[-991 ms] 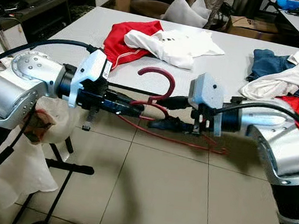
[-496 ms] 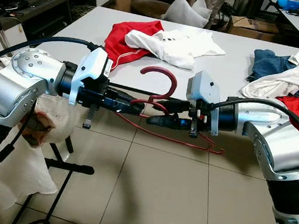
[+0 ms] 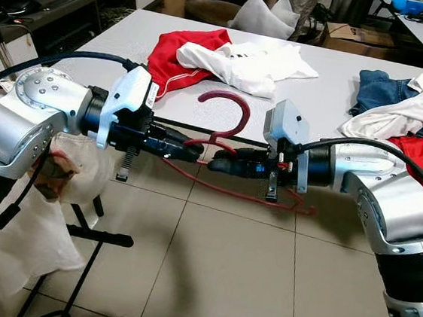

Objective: Hang hanger

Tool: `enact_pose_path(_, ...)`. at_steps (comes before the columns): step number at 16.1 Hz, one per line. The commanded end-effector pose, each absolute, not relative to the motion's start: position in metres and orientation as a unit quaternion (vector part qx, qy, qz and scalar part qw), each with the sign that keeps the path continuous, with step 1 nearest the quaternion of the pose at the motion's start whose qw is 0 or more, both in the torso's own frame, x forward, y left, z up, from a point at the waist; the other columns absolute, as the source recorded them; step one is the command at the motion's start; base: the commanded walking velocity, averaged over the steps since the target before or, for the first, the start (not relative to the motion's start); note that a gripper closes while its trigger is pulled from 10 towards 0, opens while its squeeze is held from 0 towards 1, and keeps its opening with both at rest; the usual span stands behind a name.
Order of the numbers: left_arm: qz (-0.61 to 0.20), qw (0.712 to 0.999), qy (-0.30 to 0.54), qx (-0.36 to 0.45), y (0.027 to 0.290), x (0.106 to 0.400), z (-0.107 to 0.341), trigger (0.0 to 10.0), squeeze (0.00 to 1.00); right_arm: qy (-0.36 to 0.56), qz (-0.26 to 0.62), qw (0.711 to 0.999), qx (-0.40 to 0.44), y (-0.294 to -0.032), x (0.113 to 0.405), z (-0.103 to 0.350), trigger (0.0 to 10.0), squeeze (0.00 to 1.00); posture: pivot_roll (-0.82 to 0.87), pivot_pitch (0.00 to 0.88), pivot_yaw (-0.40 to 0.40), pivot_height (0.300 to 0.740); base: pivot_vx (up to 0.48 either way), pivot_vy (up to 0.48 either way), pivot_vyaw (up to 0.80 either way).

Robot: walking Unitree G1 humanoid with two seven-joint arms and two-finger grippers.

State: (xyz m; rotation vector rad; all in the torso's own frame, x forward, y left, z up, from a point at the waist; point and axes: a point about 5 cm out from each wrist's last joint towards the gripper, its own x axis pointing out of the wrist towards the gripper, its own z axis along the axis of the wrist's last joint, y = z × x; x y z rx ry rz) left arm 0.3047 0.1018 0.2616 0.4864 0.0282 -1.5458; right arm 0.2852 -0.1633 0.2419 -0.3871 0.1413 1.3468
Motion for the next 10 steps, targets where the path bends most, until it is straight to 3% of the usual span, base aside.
enact_pose_path(1,-0.703,0.687,-0.013,0.185,0.102,0.303,0.271,10.0,0.00,0.067,0.615,0.767,-0.172,-0.164,0.285,0.243,0.0,0.00,-0.16,0.000,0.019,0.719,0.000,0.000,0.00)
enact_pose_path(2,-0.712,0.681,-0.014,0.169,0.103,0.301,0.272,10.0,0.09,0.068,0.615,0.767,-0.172,-0.165,0.285,0.242,0.0,0.00,-0.16,0.000,0.014,0.719,0.000,0.000,0.00)
enact_pose_path(3,-0.726,0.673,-0.015,0.140,0.107,0.298,0.275,10.0,1.00,0.070,0.614,0.768,-0.171,-0.166,0.284,0.241,0.0,0.00,-0.16,0.000,0.008,0.719,0.000,0.000,0.00)
enact_pose_path(7,-0.731,0.674,-0.029,0.103,0.111,0.295,0.280,10.0,1.00,0.068,0.621,0.765,-0.160,-0.166,0.281,0.242,0.0,0.00,-0.16,0.000,0.001,0.719,0.000,0.000,0.00)
enact_pose_path(10,-0.686,0.722,-0.074,0.048,0.121,0.298,0.282,10.0,1.00,0.074,0.592,0.793,-0.128,-0.170,0.274,0.227,0.0,0.00,-0.16,0.000,-0.005,0.719,0.000,0.000,0.00)
